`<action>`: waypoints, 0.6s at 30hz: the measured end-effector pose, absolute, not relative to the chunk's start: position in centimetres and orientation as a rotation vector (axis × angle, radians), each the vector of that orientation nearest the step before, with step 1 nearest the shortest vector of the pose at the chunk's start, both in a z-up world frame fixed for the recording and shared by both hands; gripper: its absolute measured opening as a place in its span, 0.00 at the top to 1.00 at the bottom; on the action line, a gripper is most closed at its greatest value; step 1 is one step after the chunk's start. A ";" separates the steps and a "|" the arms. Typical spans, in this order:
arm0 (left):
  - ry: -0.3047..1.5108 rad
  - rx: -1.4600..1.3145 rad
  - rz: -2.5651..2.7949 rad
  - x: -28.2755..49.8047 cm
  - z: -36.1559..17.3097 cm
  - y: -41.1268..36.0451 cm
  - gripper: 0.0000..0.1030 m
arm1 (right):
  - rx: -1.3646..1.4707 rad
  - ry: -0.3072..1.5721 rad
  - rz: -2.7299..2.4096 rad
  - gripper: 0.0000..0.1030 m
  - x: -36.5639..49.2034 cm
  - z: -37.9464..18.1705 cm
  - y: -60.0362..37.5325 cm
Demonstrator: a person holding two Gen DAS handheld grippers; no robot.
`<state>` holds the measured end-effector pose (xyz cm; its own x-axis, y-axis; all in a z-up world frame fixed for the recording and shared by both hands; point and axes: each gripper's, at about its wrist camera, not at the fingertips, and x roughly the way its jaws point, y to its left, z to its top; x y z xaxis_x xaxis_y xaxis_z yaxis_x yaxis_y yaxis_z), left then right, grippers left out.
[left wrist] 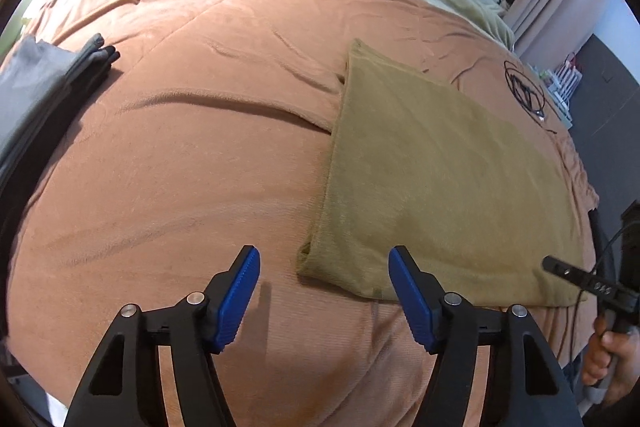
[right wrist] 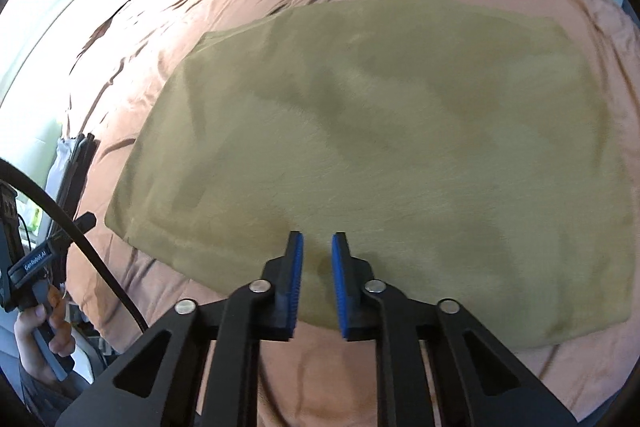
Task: Fold small clothes
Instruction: 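Move both tools to the edge of the folded shirt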
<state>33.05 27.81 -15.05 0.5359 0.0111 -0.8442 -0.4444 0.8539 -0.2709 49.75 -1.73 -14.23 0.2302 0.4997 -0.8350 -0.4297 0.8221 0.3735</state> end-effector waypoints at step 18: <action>1.016 -0.659 0.232 33.3 -19.1 29.2 0.67 | 0.125 1.213 0.694 0.95 49.9 -17.5 -3.1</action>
<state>33.28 29.24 -19.10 0.5223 -0.1173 -0.8447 -0.4718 0.7853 -0.4008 49.91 -3.08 -17.47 0.1735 0.5521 -0.8155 -0.4235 0.7894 0.4443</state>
